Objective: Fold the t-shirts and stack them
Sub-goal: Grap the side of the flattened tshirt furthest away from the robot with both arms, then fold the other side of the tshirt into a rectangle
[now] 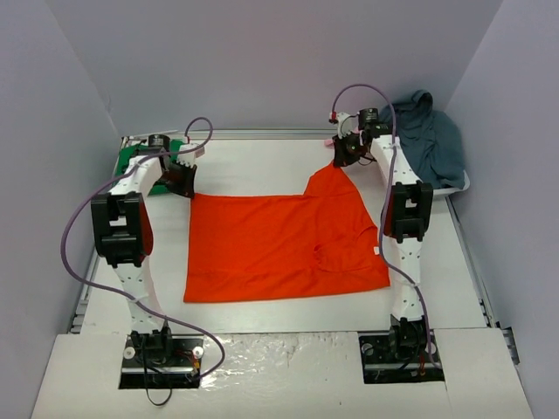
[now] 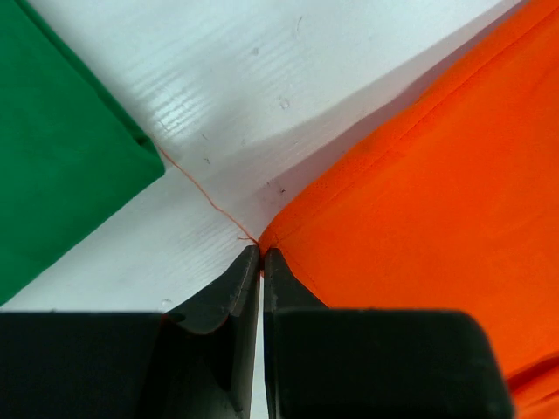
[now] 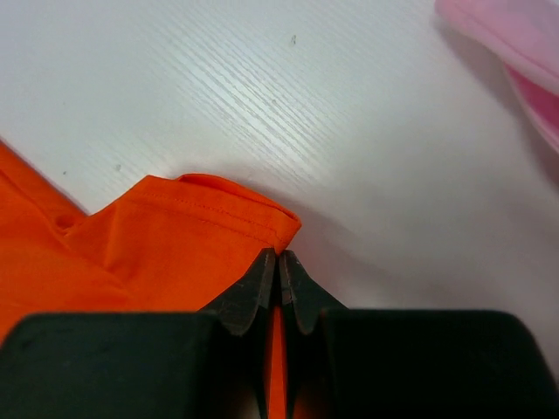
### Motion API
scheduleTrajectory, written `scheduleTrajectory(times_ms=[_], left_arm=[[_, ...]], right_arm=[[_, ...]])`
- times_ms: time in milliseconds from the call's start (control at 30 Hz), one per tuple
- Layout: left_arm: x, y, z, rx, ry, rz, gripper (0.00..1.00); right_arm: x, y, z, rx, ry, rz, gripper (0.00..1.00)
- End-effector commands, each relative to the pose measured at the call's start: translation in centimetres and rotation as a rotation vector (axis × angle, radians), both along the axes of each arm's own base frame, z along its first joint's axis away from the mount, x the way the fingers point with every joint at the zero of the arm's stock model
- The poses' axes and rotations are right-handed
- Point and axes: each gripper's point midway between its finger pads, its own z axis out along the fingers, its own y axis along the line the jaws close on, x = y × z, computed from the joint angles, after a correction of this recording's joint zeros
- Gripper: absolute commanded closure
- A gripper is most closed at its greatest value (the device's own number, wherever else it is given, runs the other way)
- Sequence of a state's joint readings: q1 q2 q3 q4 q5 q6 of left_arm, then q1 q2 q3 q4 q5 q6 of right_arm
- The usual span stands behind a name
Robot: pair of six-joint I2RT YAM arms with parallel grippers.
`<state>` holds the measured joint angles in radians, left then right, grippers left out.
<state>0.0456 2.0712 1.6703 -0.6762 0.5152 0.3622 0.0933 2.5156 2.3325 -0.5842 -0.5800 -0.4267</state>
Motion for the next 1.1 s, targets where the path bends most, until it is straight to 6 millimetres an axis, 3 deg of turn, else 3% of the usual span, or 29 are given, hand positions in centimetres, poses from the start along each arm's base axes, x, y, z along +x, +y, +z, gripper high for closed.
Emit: scheduleTrajectory(times_ms=[0,333,367,533,567,700,1067], left_arm=[[0.1,-0.6,5.7,-0.005,-0.12,-0.014,0.98],[-2.4,-0.9,6.9,-0.013,-0.127,-0.04,0.98],[-2.8,-0.9,7.0,-0.011,-0.128,-0.043,0.98],[-4.2,-0.9,7.4,-0.01,-0.133,-0.054,0.98],[-4.4,-0.9,7.4,-0.008,-0.135,-0.054,0.98],[-5.6,-1.0,7.7,-0.01,-0.143,-0.062,0.98],[-8.9,-1.4,7.8,-0.017,-0.142,-0.095,0.97]], right_arm=[[-0.5,0.5,6.1,0.002,-0.095,0.007,1.0],[-3.4,0.4,8.0,-0.019,-0.088,0.019,1.0],[-3.8,0.3,8.9,-0.022,-0.103,0.022,1.0],[-6.1,-0.3,9.1,-0.045,-0.081,0.023,1.0],[-6.5,-0.3,10.1,-0.046,-0.099,0.024,1.0],[-8.4,-0.8,10.9,-0.053,-0.094,0.021,1.0],[-13.1,-1.1,11.2,-0.055,-0.053,0.031,1.0]])
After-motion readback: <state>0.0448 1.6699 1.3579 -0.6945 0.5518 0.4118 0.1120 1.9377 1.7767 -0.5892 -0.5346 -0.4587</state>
